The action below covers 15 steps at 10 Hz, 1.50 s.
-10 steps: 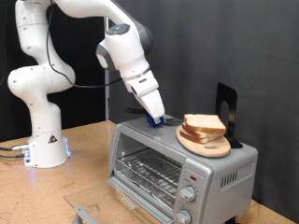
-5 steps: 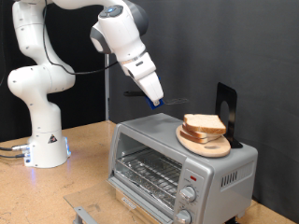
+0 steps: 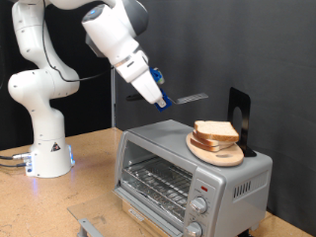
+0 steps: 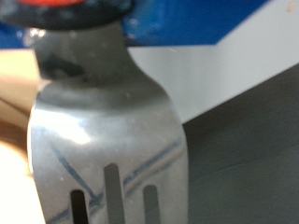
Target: Make a piece of toast with the oven
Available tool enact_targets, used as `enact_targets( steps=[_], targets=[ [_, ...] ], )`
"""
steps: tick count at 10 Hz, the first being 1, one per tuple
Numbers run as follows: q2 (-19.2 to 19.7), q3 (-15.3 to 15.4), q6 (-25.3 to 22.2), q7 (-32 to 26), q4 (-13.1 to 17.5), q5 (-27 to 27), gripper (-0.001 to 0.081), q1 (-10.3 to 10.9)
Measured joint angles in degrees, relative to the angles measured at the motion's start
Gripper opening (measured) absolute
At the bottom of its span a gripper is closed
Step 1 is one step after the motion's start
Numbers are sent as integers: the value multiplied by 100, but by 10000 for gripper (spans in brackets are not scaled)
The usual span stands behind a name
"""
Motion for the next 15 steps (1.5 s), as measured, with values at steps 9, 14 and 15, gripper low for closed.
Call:
enact_targets(
  steps=[9, 14, 15],
  targets=[
    [52, -811, -1086, 463, 246, -1415, 263, -1257],
    [64, -702, -1190, 645, 244, -1837, 263, -1267],
    [80, -536, -1196, 994, 266, -2044, 263, -1266]
  ],
)
